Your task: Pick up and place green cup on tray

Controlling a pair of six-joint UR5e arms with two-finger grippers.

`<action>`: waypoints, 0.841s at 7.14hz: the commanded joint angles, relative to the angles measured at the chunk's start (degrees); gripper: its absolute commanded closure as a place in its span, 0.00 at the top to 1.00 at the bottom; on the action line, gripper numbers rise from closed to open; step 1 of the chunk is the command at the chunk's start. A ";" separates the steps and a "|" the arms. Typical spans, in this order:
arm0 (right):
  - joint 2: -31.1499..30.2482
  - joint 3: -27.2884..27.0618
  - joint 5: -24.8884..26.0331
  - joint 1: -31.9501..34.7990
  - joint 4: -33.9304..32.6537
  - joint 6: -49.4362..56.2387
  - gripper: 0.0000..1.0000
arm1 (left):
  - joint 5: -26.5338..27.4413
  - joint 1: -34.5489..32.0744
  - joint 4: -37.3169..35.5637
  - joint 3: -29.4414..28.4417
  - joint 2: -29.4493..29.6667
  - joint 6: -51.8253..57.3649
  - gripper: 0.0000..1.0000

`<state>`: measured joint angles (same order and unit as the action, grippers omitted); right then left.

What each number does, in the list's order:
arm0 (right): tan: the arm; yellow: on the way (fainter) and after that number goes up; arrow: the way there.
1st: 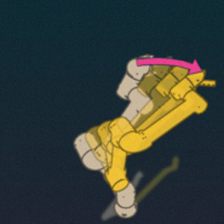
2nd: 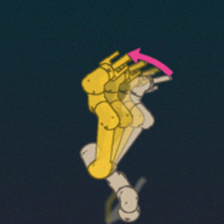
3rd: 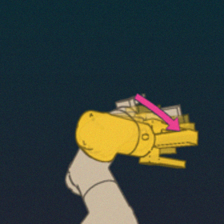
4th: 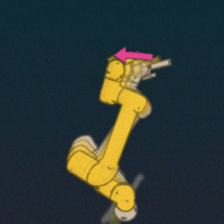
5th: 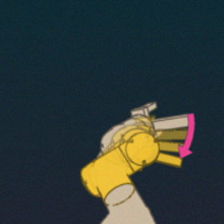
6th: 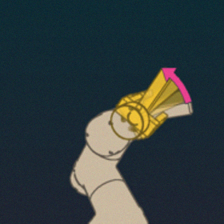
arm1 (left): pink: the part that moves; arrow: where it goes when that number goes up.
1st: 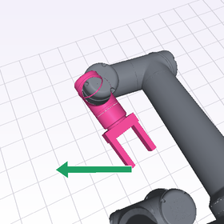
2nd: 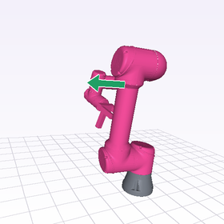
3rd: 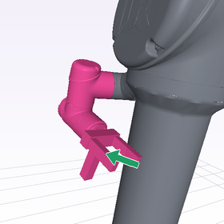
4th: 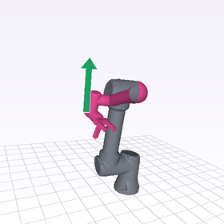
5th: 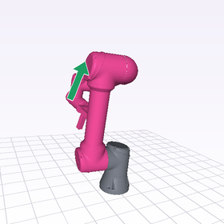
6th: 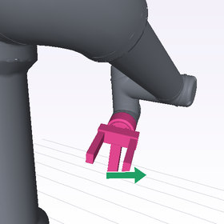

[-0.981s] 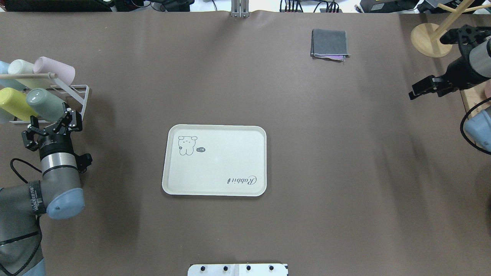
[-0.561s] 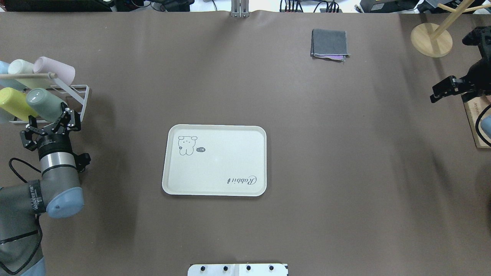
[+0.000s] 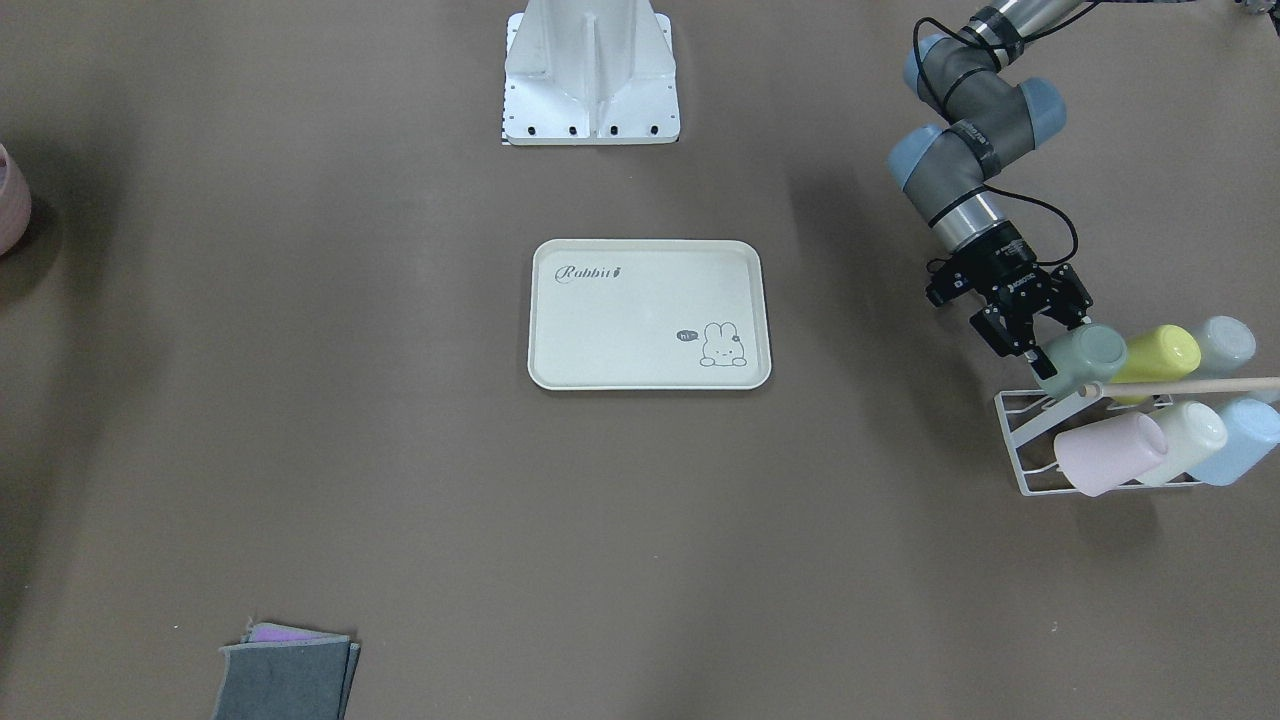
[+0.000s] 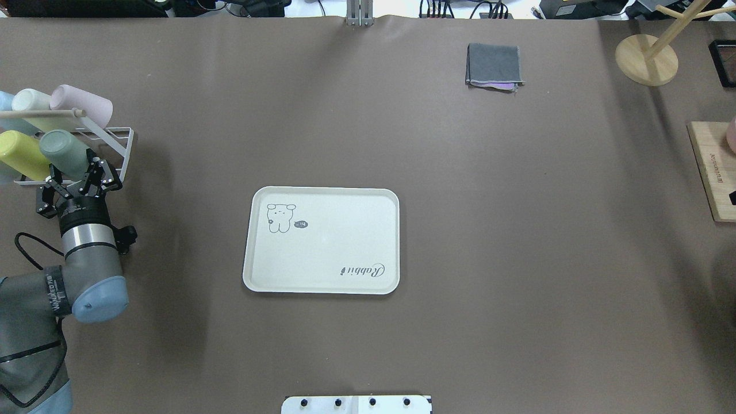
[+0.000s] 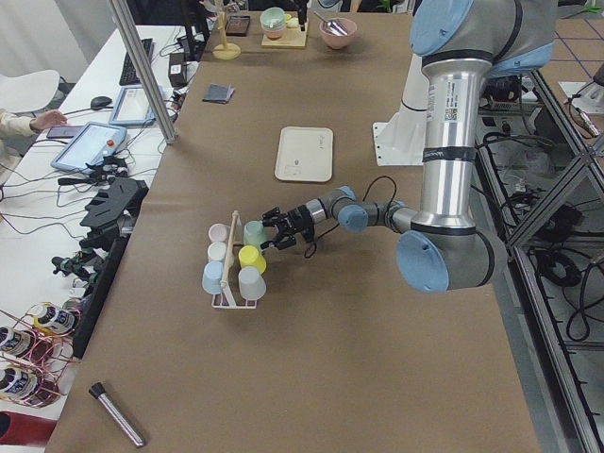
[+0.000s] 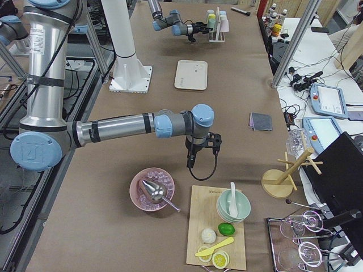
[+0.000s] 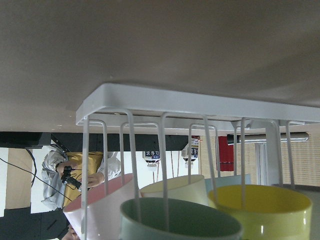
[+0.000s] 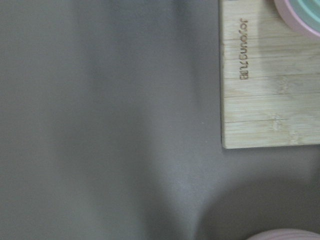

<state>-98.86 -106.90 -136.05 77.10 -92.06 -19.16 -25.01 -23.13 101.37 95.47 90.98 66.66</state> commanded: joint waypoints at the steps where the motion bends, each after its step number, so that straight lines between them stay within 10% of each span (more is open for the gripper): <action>1: -4.75 -0.07 -1.15 6.12 -0.05 5.79 1.00 | -0.13 -1.73 7.40 0.07 0.26 9.15 0.39; 6: -5.47 0.02 -0.45 13.08 -2.87 9.41 1.00 | -0.22 -2.88 22.07 5.23 -3.85 21.90 0.30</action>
<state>-104.25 -106.85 -136.72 89.37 -94.33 -9.96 -25.34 -25.85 118.81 98.41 89.47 84.46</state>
